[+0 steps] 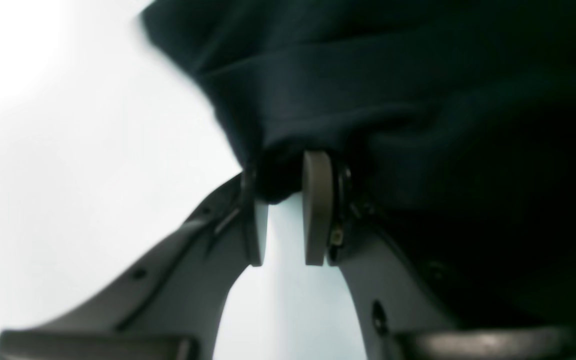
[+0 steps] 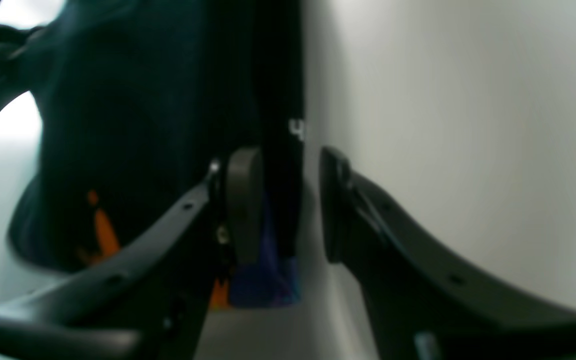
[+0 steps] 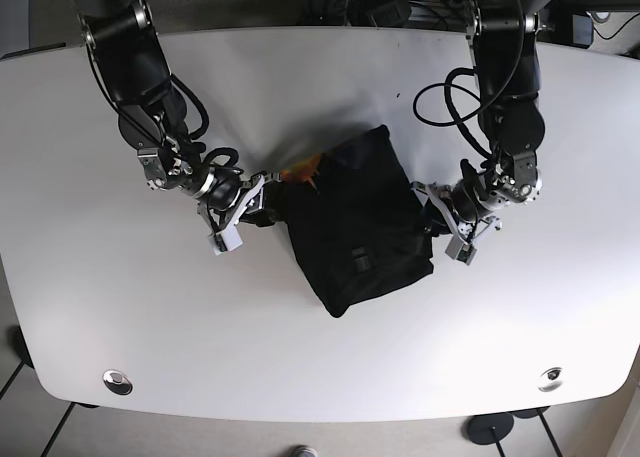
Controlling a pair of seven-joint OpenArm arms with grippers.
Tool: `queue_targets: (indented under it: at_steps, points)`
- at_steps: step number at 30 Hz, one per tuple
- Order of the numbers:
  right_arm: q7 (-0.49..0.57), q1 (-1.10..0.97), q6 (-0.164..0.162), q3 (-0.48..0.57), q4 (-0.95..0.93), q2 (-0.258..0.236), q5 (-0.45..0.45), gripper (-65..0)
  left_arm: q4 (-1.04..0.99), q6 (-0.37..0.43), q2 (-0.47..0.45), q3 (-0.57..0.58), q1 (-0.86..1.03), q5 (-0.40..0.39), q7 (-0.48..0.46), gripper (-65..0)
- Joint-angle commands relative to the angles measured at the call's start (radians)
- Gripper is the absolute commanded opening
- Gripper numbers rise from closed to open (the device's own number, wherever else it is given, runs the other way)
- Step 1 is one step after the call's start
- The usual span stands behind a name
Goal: Fold the T-shirt properly
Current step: 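Fold the black bundle over with the right gripper toward the left gripper, then drag the folded black shirt to the table edge with the left gripper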
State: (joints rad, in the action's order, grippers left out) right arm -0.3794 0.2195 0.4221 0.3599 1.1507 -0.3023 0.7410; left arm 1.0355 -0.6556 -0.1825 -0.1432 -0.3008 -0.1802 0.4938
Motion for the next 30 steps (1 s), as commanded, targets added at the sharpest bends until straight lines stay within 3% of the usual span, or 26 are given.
queue_targets:
  at_steps: [1,4,7,10,12,13,15,17,19,21,23,25,30]
  points:
    - [0.009,-0.029,-0.029,-0.026,0.07,-0.005,0.012,-46.9,-0.034,0.001,-0.013,-0.002,-0.068,-0.003,-0.014,-55.4]
    - [0.006,-0.076,-0.061,-0.023,0.116,0.025,-0.018,-46.9,-0.007,0.003,-0.047,-0.002,-0.091,-0.005,-0.014,-55.0]
    - [0.004,-0.093,-0.061,-0.023,0.131,0.07,-0.077,-46.9,0.099,0.009,-0.053,-0.002,-0.085,-0.003,0.003,-54.9]
    - [-0.053,-0.116,-0.059,-0.025,0.185,0.097,-0.123,-46.9,0.253,0.01,-0.045,-0.002,-0.057,-0.002,0.088,-54.7]
    - [-0.06,-0.119,-0.059,-0.025,0.222,0.096,-0.123,-46.9,0.354,0.021,0.01,0.0,-0.022,0.0,0.107,-54.4]
    - [-0.062,-0.119,-0.059,-0.029,0.223,0.091,-0.117,-46.9,0.391,0.055,0.034,0.0,-0.002,0.0,0.107,-51.9]
    - [-0.062,-0.119,-0.059,-0.032,0.225,0.078,-0.117,-46.9,0.466,0.184,0.09,0.021,0.044,0.0,0.108,-36.4]
    - [-0.062,-0.119,-0.059,-0.032,0.225,0.045,-0.117,-46.9,0.5,0.303,0.12,0.084,0.065,-0.002,0.108,-26.5]
    - [-0.062,-0.119,-0.059,-0.034,0.225,0.032,-0.116,-46.9,0.518,0.432,0.14,0.175,0.085,-0.005,0.108,-25.7]
    - [-0.062,-0.119,-0.059,-0.055,0.223,0.032,-0.116,-46.9,0.507,0.483,0.145,0.244,0.088,-0.005,0.105,-25.7]
    - [-0.062,-0.144,-0.059,-0.12,0.223,0.038,-0.107,-46.9,0.481,0.506,0.146,0.294,0.09,-0.005,0.076,-25.8]
    - [-0.062,-0.156,-0.056,-0.204,0.223,0.041,-0.062,-46.9,0.426,0.511,0.146,0.343,0.122,-0.005,-0.01,-26.0]
    - [-0.062,-0.151,-0.059,-0.213,0.225,0.008,-0.014,-46.9,0.286,0.506,0.136,0.347,0.174,-0.002,-0.097,-26.0]
